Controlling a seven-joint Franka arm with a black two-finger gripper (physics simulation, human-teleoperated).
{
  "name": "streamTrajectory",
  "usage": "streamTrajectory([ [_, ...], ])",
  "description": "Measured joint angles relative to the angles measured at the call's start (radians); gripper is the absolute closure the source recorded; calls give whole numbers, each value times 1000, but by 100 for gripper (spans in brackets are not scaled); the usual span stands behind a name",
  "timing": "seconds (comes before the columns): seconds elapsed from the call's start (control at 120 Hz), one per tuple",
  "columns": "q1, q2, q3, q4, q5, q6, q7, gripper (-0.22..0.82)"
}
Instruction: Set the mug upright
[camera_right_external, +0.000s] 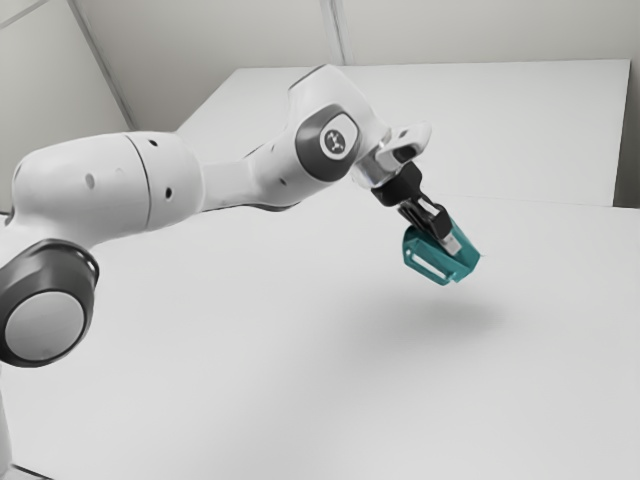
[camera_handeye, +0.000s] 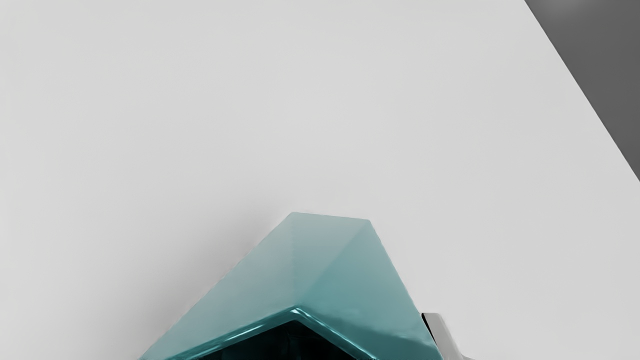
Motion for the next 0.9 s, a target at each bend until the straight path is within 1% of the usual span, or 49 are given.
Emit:
streamTrajectory([
  [0.15, 60, -86, -26, -83, 123, -32, -78, 76],
  [0.442, 122, -210, -29, -214, 364, -96, -193, 78],
  [0.6, 140, -257, -30, -270, 470, -109, -252, 78],
  [0.758, 224, -304, -91, -334, 534, -115, -302, 79],
  [0.9, 264, -351, -107, -395, 576, -115, -342, 79],
])
